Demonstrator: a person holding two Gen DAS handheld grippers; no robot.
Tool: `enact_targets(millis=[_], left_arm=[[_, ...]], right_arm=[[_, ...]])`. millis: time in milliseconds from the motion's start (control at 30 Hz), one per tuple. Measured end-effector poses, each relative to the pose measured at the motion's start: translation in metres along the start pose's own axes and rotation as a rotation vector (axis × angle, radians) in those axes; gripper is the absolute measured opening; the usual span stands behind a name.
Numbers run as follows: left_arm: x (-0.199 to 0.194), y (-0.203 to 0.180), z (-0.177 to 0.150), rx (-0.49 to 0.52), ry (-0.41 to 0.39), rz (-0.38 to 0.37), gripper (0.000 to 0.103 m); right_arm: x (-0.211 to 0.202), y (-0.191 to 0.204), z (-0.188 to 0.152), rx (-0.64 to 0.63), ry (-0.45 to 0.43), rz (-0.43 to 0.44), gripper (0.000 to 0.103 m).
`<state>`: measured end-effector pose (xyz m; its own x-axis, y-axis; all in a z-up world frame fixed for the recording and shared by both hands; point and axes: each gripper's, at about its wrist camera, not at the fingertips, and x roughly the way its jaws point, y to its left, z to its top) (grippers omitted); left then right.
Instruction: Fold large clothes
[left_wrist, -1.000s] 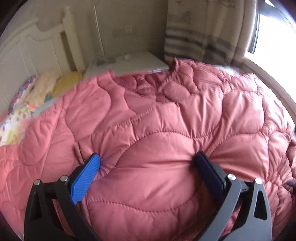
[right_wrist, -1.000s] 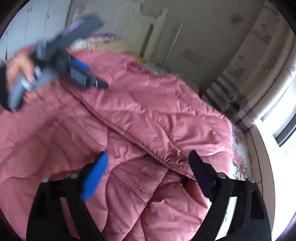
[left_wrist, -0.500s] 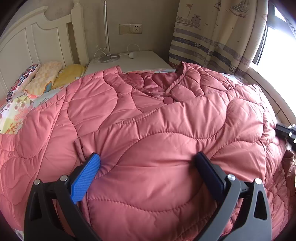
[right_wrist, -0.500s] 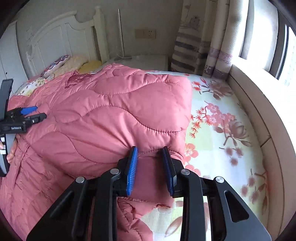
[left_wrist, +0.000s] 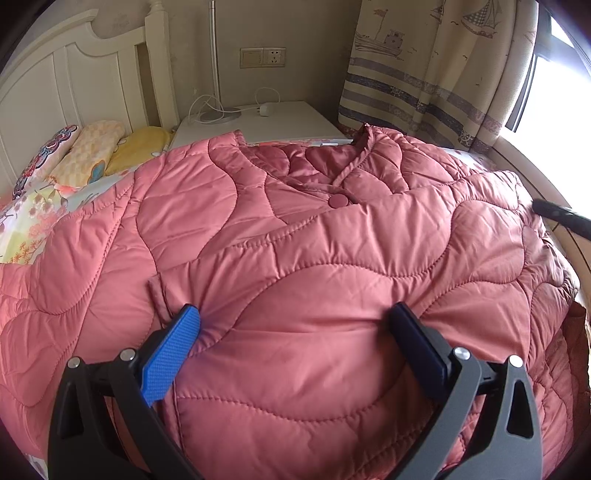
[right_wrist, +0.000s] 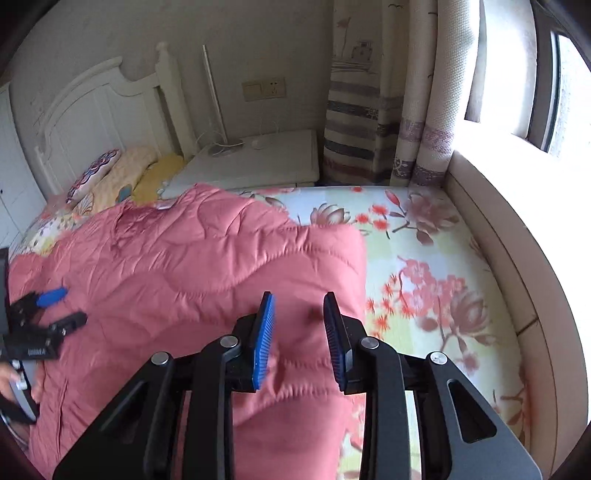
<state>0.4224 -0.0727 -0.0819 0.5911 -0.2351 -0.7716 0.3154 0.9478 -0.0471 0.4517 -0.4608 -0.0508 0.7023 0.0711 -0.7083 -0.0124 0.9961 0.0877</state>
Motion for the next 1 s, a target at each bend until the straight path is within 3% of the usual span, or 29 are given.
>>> enact_targets(millis=[100,167,300,367,433,633,667,700,767,867,933,1000], left_arm=[[0.000,0.000,0.000,-0.005,0.000,-0.001,0.101],[0.000,0.000,0.000,-0.007,-0.001,0.005,0.101],[0.000,0.001,0.000,-0.013,-0.001,0.002,0.101],[0.000,0.001,0.000,-0.015,-0.001,0.001,0.101],[-0.001,0.002,0.001,-0.017,-0.002,0.001,0.101],[0.000,0.003,0.001,-0.020,-0.001,0.000,0.101],[0.000,0.003,0.001,-0.020,-0.001,0.000,0.101],[0.000,0.003,0.000,-0.022,-0.002,-0.001,0.101],[0.000,0.003,0.000,-0.025,-0.002,-0.001,0.101],[0.000,0.004,0.000,-0.029,-0.002,-0.002,0.101],[0.000,0.004,0.000,-0.029,-0.003,-0.002,0.101],[0.000,0.004,0.000,-0.029,-0.002,-0.003,0.101]], right_arm=[[0.036,0.008,0.004,-0.087,0.152,-0.072,0.029],[0.030,0.005,0.014,-0.047,0.141,-0.067,0.029],[0.018,-0.005,0.035,0.027,0.030,-0.059,0.030],[0.041,-0.011,0.038,0.030,0.106,-0.104,0.030],[0.060,-0.013,0.038,0.027,0.175,-0.083,0.030],[0.049,-0.015,0.058,0.071,0.090,-0.078,0.031],[0.058,-0.012,0.056,0.048,0.132,-0.097,0.038],[0.070,-0.008,0.052,-0.001,0.182,-0.130,0.051],[0.072,-0.007,0.050,-0.020,0.198,-0.177,0.061],[0.039,-0.009,0.046,0.061,0.116,-0.210,0.061],[0.005,0.009,0.032,0.012,0.010,-0.205,0.062],[-0.018,0.033,0.010,-0.079,-0.041,-0.193,0.078]])
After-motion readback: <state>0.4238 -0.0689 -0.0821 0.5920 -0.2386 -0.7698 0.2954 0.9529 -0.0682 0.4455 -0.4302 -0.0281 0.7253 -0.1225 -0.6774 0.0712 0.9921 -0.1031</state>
